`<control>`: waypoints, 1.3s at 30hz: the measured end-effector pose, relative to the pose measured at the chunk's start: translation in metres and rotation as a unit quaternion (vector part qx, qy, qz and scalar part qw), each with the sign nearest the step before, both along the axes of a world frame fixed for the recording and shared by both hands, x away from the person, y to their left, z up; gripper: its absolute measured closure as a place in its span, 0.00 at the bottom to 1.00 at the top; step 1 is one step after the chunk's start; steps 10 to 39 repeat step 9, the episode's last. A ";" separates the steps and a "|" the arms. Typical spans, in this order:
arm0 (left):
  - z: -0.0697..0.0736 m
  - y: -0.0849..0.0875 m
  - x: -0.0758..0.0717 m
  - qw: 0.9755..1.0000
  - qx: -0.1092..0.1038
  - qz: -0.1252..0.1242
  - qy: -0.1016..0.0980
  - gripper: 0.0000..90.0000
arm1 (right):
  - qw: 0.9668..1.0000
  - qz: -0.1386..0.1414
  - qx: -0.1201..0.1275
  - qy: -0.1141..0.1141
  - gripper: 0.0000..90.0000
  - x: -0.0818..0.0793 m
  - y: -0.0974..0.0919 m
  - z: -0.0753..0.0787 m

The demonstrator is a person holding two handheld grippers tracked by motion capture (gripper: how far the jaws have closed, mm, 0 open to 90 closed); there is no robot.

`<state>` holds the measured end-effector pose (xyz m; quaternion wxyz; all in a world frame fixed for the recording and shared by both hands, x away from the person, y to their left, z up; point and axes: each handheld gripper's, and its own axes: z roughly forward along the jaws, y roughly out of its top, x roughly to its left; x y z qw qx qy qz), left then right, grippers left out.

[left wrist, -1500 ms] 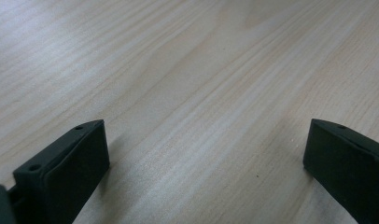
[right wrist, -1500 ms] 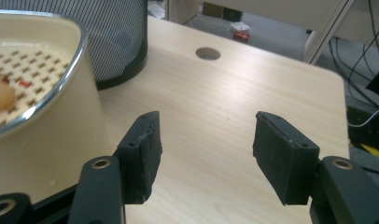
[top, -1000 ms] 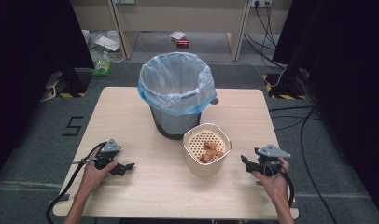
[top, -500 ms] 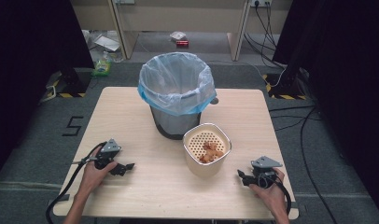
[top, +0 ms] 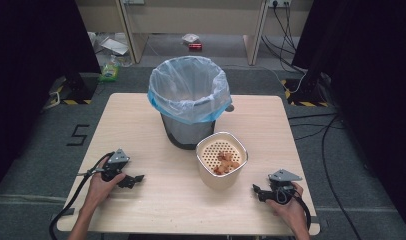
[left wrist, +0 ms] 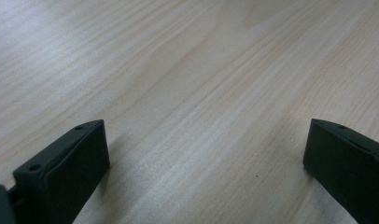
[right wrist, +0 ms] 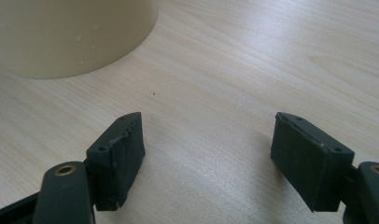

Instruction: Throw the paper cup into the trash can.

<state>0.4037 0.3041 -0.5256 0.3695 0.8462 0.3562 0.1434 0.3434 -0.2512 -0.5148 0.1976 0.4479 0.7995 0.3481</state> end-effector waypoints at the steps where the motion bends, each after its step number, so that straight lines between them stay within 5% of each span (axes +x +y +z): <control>1: 0.000 0.000 0.000 1.000 0.000 0.000 0.000 0.00 | 1.000 -0.001 0.000 0.001 0.29 0.000 0.000 0.000; 39: 0.000 0.000 0.000 1.000 0.000 0.000 0.000 0.00 | 1.000 -0.001 0.000 0.000 0.28 0.000 0.000 0.000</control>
